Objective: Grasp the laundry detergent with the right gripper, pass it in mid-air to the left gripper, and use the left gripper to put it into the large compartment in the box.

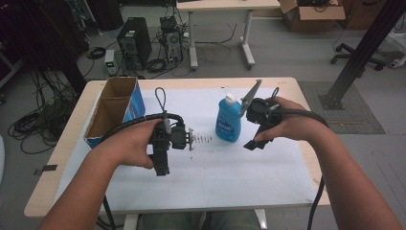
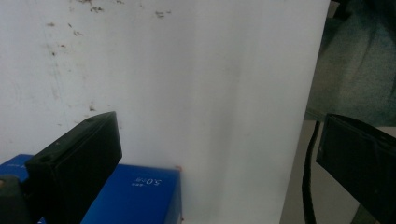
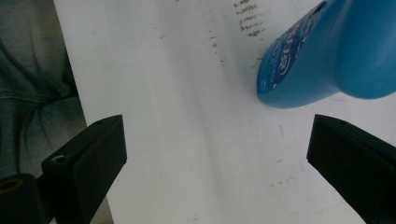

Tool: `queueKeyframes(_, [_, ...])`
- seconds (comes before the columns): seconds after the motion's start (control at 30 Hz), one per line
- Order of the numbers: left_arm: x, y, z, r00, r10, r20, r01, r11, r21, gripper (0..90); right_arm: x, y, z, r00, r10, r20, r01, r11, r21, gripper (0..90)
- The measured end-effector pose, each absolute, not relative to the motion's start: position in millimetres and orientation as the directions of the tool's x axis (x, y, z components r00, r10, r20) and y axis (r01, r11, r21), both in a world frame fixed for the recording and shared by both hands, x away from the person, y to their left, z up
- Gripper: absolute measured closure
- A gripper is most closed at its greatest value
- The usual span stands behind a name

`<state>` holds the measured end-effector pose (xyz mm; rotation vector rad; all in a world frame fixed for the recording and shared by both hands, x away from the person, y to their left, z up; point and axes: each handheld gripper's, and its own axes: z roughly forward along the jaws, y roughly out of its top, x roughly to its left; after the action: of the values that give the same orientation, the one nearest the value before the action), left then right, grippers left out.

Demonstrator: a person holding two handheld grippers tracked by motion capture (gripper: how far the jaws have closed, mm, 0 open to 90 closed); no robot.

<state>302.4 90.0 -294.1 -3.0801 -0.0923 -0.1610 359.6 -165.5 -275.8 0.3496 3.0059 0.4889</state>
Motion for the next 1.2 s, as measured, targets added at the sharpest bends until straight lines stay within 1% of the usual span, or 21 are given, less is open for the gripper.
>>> queueKeyframes(0.1, [300.4, 90.8, -294.1, 0.993, 0.056, 0.107, 0.062, -0.997, -0.053, 0.4, 361.5, -169.1, -280.8, -0.968, 0.248, -0.033, 0.224, 0.916, 0.334, 4.9])
queueKeyframes(0.17, [298.8, 91.9, -294.4, 0.993, 0.058, 0.106, 0.064, -0.997, -0.05, 0.4, 364.5, -174.4, -288.4, -0.959, 0.282, -0.022, 0.256, 0.898, 0.359, 4.8])
queueKeyframes(0.27, [297.3, 93.6, -294.4, 0.992, 0.058, 0.108, 0.064, -0.997, -0.052, 0.4, 367.4, -178.3, -293.3, -0.953, 0.303, -0.024, 0.272, 0.886, 0.375, 4.8])
queueKeyframes(0.3, [296.2, 95.0, -294.2, 0.992, 0.061, 0.111, 0.067, -0.996, -0.051, 0.4, 370.4, -182.5, -298.5, -0.945, 0.328, -0.015, 0.295, 0.87, 0.395, 4.8])
queueKeyframes(0.43, [294.2, 96.7, -293.9, 0.992, 0.055, 0.111, 0.061, -0.997, -0.052, 0.4, 376.3, -190.6, -309.8, -0.929, 0.37, 0.003, 0.337, 0.843, 0.419, 4.8])
queueKeyframes(0.67, [292.3, 97.6, -296.4, 0.993, 0.053, 0.105, 0.059, -0.996, -0.06, 0.4, 386.2, -201.7, -327.2, -0.906, 0.424, 0.018, 0.384, 0.8, 0.461, 4.8])
queueKeyframes(0.93, [290.7, 97.7, -297.8, 0.993, 0.047, 0.105, 0.054, -0.997, -0.06, 0.4, 393.5, -205.1, -342.8, -0.892, 0.45, 0.036, 0.407, 0.767, 0.496, 4.8])
queueKeyframes(1.2, [287.7, 98.4, -297.8, 0.993, 0.043, 0.107, 0.05, -0.997, -0.063, 0.4, 400.0, -205.3, -350.9, -0.885, 0.465, 0.036, 0.411, 0.742, 0.53, 4.7])
